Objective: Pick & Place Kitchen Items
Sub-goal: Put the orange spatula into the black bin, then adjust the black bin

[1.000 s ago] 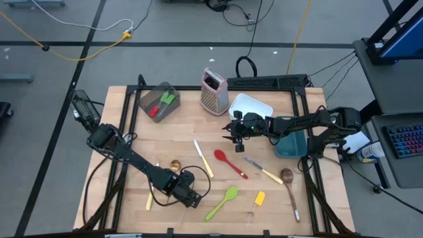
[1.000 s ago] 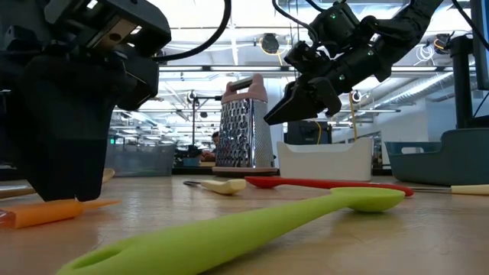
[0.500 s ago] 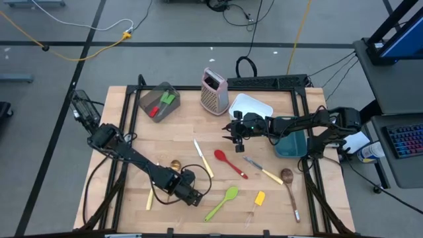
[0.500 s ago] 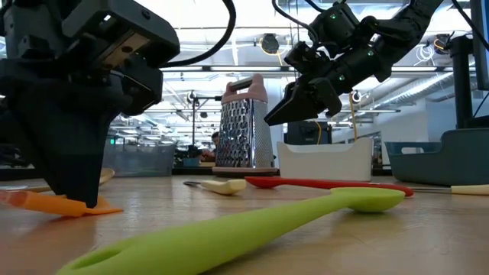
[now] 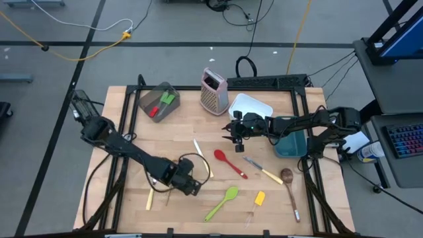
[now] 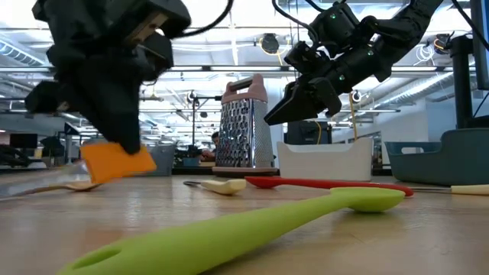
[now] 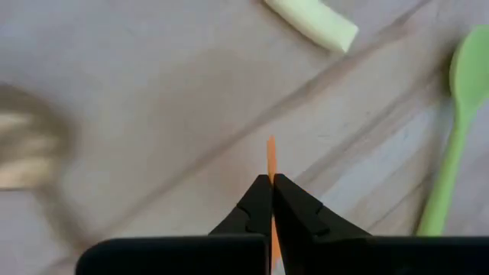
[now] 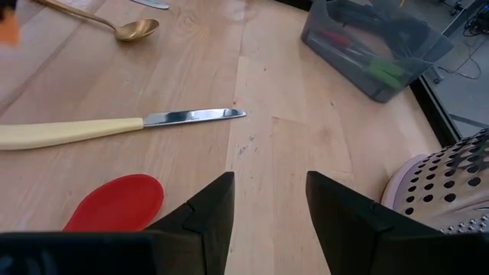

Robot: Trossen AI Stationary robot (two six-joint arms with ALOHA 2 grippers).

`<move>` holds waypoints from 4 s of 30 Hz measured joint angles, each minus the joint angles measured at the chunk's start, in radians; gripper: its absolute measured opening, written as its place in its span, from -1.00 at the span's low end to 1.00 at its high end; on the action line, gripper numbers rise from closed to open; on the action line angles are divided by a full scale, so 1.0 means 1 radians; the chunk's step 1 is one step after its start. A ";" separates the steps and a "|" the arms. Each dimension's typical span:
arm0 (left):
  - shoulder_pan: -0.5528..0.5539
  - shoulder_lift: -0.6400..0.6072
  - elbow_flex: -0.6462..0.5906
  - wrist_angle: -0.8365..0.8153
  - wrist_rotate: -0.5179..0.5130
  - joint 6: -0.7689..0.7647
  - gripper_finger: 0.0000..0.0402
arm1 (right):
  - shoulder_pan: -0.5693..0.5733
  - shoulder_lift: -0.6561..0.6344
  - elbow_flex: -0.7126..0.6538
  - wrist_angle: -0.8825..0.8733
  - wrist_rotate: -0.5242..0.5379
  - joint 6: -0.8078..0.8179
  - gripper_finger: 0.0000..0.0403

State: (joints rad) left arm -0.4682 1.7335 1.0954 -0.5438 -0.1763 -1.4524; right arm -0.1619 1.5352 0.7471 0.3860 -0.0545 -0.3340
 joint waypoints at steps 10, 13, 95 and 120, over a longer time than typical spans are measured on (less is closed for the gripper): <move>0.125 -0.110 0.002 -0.191 -0.120 0.189 -0.99 | 0.000 0.000 0.000 0.007 0.000 0.007 -0.23; 0.187 -0.132 0.002 -0.247 -0.125 0.223 -0.98 | 0.000 0.000 0.000 0.007 0.000 0.007 -0.23; 1.153 -0.128 -0.115 -0.132 -0.237 1.209 -0.85 | 0.092 0.000 -0.100 0.125 0.001 0.243 -0.23; 1.152 -0.129 -0.115 -0.019 -0.234 1.170 -0.57 | 0.092 0.000 -0.100 0.125 0.001 0.242 -0.23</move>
State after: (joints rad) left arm 0.6842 1.6047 0.9802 -0.5631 -0.4099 -0.2820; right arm -0.0700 1.5352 0.6468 0.5114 -0.0536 -0.0917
